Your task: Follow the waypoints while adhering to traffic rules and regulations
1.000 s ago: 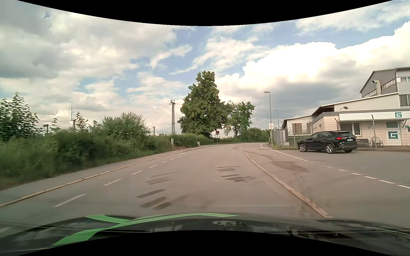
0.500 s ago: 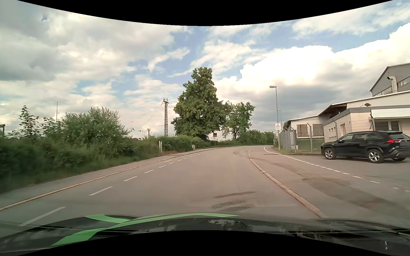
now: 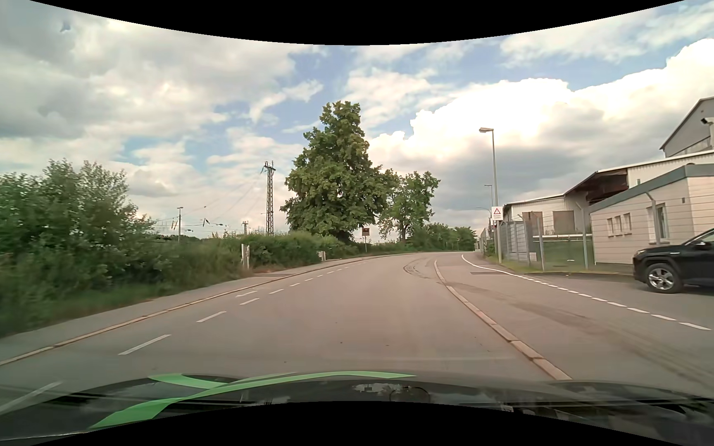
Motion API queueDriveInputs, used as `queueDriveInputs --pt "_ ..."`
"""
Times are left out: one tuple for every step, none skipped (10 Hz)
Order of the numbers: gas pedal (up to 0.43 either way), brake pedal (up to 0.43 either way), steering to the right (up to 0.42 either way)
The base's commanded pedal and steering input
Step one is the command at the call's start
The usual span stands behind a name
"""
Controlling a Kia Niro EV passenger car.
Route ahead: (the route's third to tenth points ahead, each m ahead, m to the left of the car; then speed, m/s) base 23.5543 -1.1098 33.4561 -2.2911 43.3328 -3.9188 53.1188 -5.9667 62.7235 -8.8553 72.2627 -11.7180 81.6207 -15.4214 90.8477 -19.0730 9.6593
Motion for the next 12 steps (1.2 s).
queueDriveInputs --pt "0.189 0.0 0.016" --pt "0.197 0.0 0.016" --pt "0.209 0.0 0.016" --pt "0.209 0.0 0.016" --pt "0.209 0.0 0.017" --pt "0.209 0.0 0.017" --pt "0.209 0.0 0.018" --pt "0.209 0.0 0.02" --pt "0.209 0.0 0.021" --pt "0.209 0.0 0.021" --pt "0.209 0.0 0.022" --pt "0.209 0.0 0.022"
